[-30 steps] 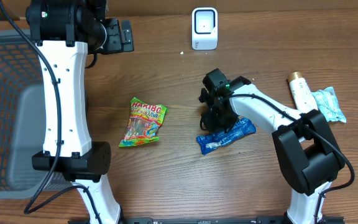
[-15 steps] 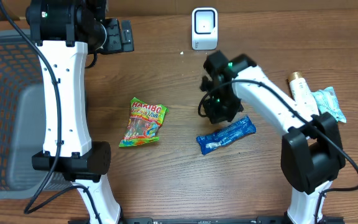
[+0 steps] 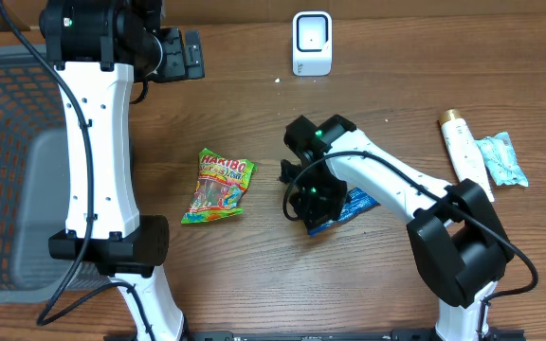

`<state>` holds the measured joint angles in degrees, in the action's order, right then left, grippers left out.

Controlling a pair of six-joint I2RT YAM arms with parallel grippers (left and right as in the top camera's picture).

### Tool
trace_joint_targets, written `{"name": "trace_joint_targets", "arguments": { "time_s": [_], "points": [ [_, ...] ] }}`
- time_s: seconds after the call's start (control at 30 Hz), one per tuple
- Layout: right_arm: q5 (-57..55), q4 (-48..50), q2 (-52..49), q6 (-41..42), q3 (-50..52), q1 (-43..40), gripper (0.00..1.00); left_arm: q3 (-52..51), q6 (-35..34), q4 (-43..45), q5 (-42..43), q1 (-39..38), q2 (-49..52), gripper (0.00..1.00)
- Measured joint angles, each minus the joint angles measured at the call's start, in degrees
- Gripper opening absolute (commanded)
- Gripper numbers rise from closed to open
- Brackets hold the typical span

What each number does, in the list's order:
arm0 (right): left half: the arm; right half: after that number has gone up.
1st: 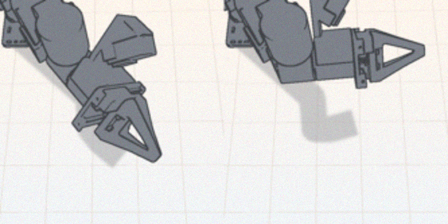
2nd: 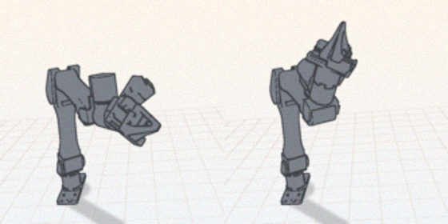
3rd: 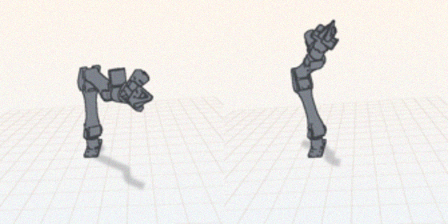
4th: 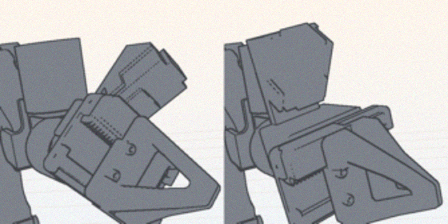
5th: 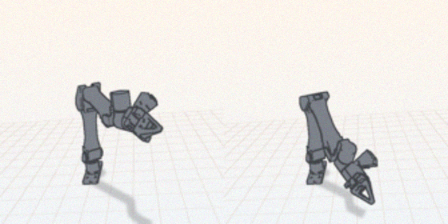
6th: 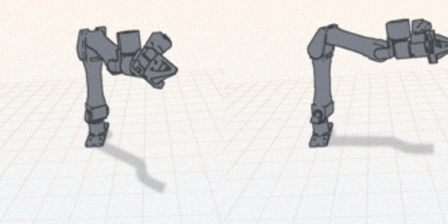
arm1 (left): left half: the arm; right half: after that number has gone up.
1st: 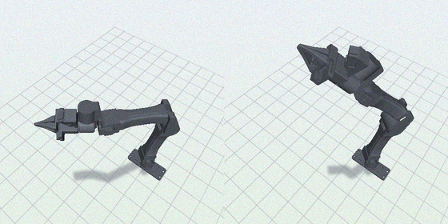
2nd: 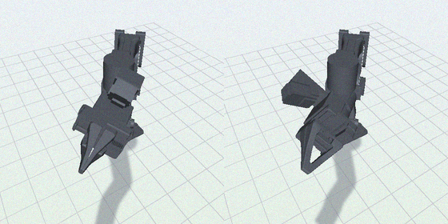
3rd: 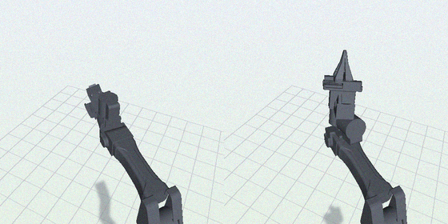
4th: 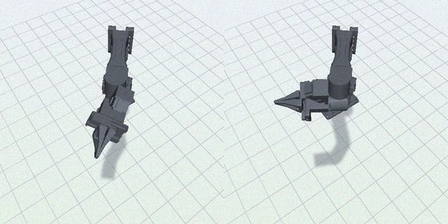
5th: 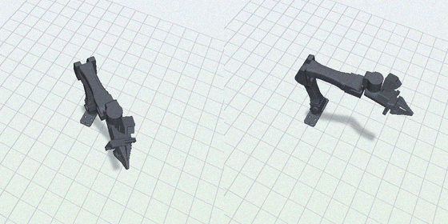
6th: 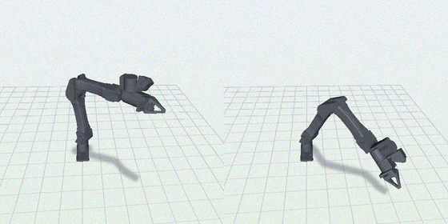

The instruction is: Scan the item barcode

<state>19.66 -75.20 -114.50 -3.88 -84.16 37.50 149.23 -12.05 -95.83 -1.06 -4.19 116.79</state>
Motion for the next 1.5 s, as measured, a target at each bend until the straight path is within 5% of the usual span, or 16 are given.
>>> {"name": "trace_joint_targets", "arguments": {
  "time_s": [0.37, 1.07, 1.17, 1.37, 1.43, 1.5],
  "points": [
    [-2.6, 7.0, 0.0, 0.0, 8.6, 0.0, 0.04, 0.0, 0.0, 0.0, 0.0, 0.0, 0.0, 1.0],
    [-26.0, 47.1, 1.0, 8.6, 11.4, -8.2, 0.04, 0.0, 0.0, 0.0, 0.0, 0.0, 0.0, 0.99],
    [-25.7, 45.6, 1.0, 9.9, 10.8, -11.9, 0.1, 0.0, 0.0, 0.0, 0.0, 0.0, 0.0, 1.0],
    [-17.5, 31.5, 1.0, 10.6, 0.7, -17.8, 0.41, 0.0, 0.0, 0.0, 0.0, 0.0, 0.0, 1.0],
    [-14.7, 26.3, 1.1, 10.8, -3.7, -19.3, 0.4, 0.0, 0.0, 0.0, 0.0, 0.0, 0.0, 1.0],
    [-11.5, 21.7, 2.0, 11.0, -7.1, -21.5, 0.29, 0.0, 0.0, 0.0, 0.0, 0.0, 0.0, 1.0]
  ]
}}
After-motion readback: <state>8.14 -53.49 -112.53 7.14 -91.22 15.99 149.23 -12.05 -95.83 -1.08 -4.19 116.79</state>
